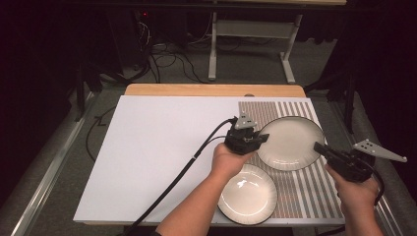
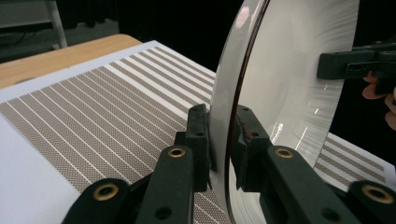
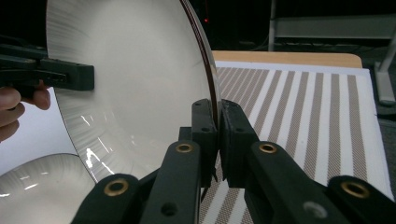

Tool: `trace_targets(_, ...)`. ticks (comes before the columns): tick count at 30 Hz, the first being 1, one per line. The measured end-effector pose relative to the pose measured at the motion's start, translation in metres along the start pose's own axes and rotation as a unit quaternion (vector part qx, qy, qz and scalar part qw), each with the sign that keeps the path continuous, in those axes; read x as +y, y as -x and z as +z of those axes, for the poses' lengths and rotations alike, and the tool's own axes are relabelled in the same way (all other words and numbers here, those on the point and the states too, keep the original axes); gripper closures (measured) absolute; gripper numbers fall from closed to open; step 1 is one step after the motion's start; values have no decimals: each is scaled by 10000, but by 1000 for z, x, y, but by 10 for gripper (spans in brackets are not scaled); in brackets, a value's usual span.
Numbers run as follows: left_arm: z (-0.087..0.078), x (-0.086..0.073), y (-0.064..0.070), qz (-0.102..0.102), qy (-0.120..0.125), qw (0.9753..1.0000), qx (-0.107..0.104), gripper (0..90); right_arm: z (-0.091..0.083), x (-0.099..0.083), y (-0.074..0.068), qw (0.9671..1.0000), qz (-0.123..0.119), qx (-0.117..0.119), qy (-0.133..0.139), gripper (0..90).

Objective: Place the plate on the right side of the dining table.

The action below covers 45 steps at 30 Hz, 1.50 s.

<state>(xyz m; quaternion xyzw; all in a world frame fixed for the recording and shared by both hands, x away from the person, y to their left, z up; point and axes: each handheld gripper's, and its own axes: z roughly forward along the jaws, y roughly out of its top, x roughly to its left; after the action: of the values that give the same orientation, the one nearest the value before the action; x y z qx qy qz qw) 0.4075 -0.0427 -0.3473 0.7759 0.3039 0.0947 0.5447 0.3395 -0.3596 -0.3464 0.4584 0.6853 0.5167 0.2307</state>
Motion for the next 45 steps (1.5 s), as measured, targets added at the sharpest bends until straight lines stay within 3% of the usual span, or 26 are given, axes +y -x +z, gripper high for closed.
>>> trace_targets(14,32,-15,-5,-290,-448,9986,-13,763,6,-22,13,9988,153,-262,-378,871)
trace_targets(28,45,-25,-5,-376,-780,9962,46,751,9,-34,18,9974,183,-358,-599,871)
trace_targets(39,49,-26,-6,-457,-812,9956,81,740,11,-35,18,9970,170,-424,-628,869)
trace_targets(44,50,-25,-5,-326,-742,9966,167,719,11,-37,20,9968,224,-414,-651,868)
trace_targets(45,49,-24,-5,-337,-706,9968,175,676,12,-37,20,9967,230,-432,-651,866)
